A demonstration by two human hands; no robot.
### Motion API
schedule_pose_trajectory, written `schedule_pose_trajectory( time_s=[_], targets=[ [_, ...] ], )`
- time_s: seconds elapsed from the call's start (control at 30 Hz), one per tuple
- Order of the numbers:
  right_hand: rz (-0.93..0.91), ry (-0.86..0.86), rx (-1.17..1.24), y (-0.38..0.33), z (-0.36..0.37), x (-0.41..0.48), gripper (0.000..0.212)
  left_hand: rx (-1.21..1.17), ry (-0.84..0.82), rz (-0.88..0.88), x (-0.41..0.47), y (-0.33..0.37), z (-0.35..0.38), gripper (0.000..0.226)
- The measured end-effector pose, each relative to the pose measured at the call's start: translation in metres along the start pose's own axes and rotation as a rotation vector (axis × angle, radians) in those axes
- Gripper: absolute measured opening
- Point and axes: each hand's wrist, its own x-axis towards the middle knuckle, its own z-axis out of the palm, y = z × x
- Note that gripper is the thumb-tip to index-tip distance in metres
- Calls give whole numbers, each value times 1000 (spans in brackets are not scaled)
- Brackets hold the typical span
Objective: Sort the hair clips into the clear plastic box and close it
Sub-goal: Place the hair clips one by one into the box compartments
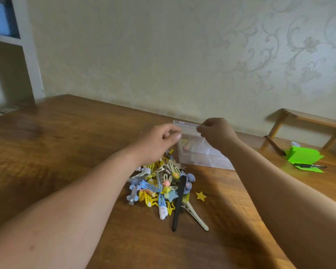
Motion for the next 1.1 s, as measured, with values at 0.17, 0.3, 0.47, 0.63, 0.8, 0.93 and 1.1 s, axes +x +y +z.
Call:
schedule_pose_trajectory(
  time_s=[0.17, 0.3, 0.47, 0.63, 0.8, 0.93, 1.1],
  targets=[
    [-196, 5, 125, 2, -20, -66, 15, -36, 129, -35, -2, -10, -6, 30],
    [-313, -276, 55, 8, -20, -94, 9, -81, 253, -131, -3, -16, -9, 31],
    [-378, -396, -41, 6, -22, -95, 12, -152, 301, -213, -8, -22, -9, 31],
    [-409, -524, -255, 9, -17, -96, 19, -128, 271, -214, -7, -20, -5, 30],
    [-422, -503, -244, 11, -19, -96, 9, -124, 258, -214, -7, -20, -5, 29],
    [-312, -236, 115, 8, -29, -79, 9, -170, 276, -237, -4, -23, -6, 29],
    [-61, -104, -17, 0, -36, -13, 14, -185, 269, -241, -1, -24, -5, 26]
  ],
)
